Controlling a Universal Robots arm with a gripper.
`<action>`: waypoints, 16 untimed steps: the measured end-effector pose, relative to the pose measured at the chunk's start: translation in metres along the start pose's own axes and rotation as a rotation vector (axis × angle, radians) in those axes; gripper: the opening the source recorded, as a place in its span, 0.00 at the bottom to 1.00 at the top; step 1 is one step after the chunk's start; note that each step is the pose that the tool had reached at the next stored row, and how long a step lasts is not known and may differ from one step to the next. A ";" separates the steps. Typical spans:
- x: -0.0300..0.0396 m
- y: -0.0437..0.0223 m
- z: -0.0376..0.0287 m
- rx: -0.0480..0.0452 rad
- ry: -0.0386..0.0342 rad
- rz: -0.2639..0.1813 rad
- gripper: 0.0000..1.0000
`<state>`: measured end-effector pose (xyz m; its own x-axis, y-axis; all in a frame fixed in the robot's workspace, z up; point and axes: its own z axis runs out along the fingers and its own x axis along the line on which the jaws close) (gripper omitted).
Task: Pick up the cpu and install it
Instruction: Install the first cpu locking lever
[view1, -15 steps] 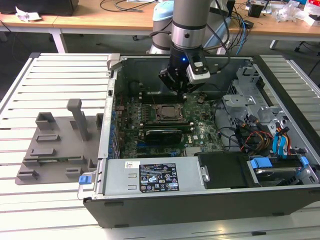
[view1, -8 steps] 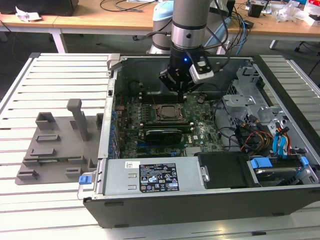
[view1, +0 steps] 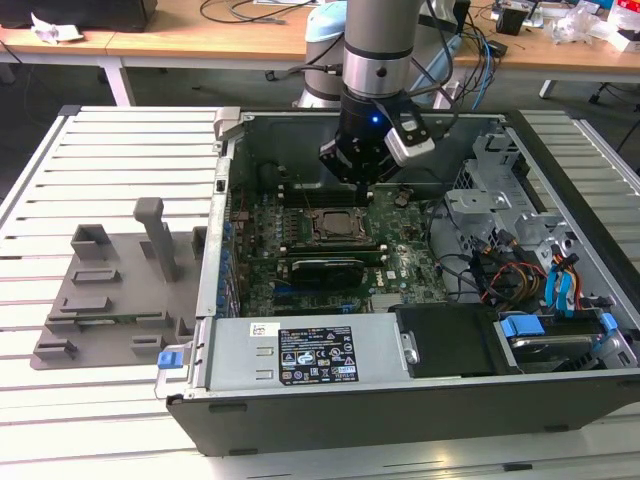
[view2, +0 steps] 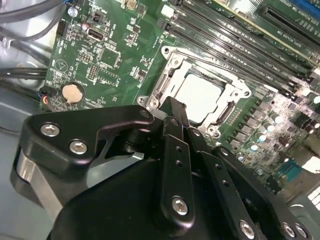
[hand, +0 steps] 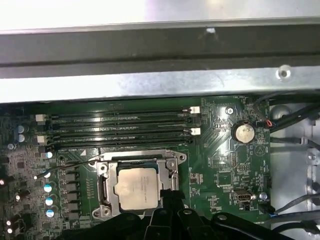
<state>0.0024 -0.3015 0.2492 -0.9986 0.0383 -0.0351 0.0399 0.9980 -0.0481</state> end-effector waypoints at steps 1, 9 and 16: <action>0.0000 0.0000 0.0000 -0.0003 -0.0004 -0.009 0.11; 0.0000 0.0000 0.0000 -0.0045 -0.0061 -0.127 0.11; 0.0000 0.0000 0.0000 -0.0079 -0.0108 -0.225 0.11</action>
<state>0.0024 -0.3015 0.2492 -0.9820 -0.1856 -0.0352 -0.1838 0.9818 -0.0480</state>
